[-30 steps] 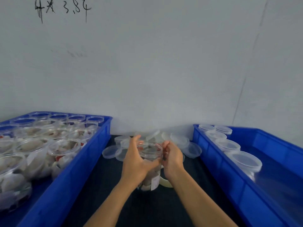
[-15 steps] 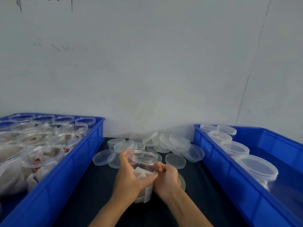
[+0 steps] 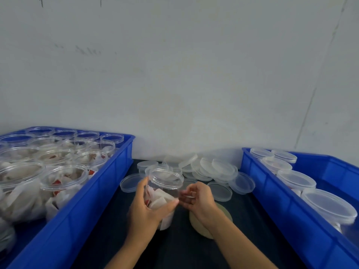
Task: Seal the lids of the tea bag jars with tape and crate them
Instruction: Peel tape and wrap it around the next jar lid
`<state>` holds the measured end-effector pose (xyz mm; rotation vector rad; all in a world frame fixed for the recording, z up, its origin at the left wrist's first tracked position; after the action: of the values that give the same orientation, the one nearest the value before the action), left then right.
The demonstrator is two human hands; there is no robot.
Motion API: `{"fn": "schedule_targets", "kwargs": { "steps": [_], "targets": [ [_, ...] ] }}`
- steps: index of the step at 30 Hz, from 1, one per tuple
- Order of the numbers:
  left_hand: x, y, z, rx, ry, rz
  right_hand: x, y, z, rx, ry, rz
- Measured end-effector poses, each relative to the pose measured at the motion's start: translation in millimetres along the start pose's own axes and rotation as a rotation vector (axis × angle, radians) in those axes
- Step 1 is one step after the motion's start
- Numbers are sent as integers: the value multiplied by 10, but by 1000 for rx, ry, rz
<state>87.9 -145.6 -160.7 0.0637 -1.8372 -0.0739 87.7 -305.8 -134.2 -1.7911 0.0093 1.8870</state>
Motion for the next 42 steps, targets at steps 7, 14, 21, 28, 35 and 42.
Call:
{"fn": "schedule_targets", "kwargs": {
  "steps": [7,14,21,28,35,42],
  "targets": [
    [-93,196,-105,150,14,-17,-84,2,-569,77,346,965],
    [-156,176,-140,166,1,-44,117,-76,-791,131,282,1512],
    [-149,162,-95,129,-50,-40,125,-51,-774,201,257,1762],
    [-202,123,-79,73,-25,-139,-3,5,-666,187,338,1723],
    [-195,99,-60,-70,-56,-168,-329,121,-97,8,549,1056],
    [5,115,27,-90,-144,-122,-130,365,590,-56,236,22]
  ]
}}
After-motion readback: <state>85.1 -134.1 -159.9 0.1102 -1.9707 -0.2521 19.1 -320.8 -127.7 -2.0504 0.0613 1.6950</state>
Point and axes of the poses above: each hand's wrist, its own z-axis away from the middle knuckle, its own y-axis out of the back of the hand, x = y × z, the point moved 2 cm from there along -z, towards the middle knuckle, and after that the axes turned 8 degrees about y, right-handed, at the moved point
